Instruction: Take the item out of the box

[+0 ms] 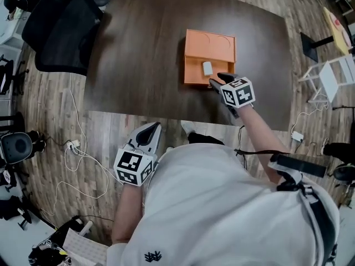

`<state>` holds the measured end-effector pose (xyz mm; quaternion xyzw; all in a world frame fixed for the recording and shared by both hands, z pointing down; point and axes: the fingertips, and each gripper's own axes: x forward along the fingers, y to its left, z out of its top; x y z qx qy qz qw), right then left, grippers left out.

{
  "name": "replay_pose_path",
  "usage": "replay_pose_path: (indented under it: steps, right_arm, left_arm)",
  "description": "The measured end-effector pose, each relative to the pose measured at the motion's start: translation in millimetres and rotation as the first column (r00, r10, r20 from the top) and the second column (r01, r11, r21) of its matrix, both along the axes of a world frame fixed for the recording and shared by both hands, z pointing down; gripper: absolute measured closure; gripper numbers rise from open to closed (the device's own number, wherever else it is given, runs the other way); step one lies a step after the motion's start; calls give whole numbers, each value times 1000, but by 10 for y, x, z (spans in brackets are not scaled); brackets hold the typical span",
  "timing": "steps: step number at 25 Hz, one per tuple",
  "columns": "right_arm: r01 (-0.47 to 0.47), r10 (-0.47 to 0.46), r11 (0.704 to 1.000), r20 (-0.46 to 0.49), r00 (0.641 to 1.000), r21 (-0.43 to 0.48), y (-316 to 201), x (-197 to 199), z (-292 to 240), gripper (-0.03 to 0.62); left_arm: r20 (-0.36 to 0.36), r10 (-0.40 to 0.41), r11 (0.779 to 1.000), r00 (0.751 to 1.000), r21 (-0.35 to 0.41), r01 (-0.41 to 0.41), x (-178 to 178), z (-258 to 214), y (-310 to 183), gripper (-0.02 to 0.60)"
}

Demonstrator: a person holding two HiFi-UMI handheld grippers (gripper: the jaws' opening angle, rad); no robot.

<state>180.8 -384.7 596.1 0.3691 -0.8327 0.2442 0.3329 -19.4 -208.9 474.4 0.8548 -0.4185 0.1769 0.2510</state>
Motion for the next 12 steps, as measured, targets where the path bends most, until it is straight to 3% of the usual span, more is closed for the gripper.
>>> replay_pose_path:
  steps: [12]
  right_arm:
    - [-9, -1, 985, -57, 998, -173, -747, -46, 762, 379]
  left_arm:
    - [45, -137, 988, 990, -66, 139, -75, 139, -414, 571]
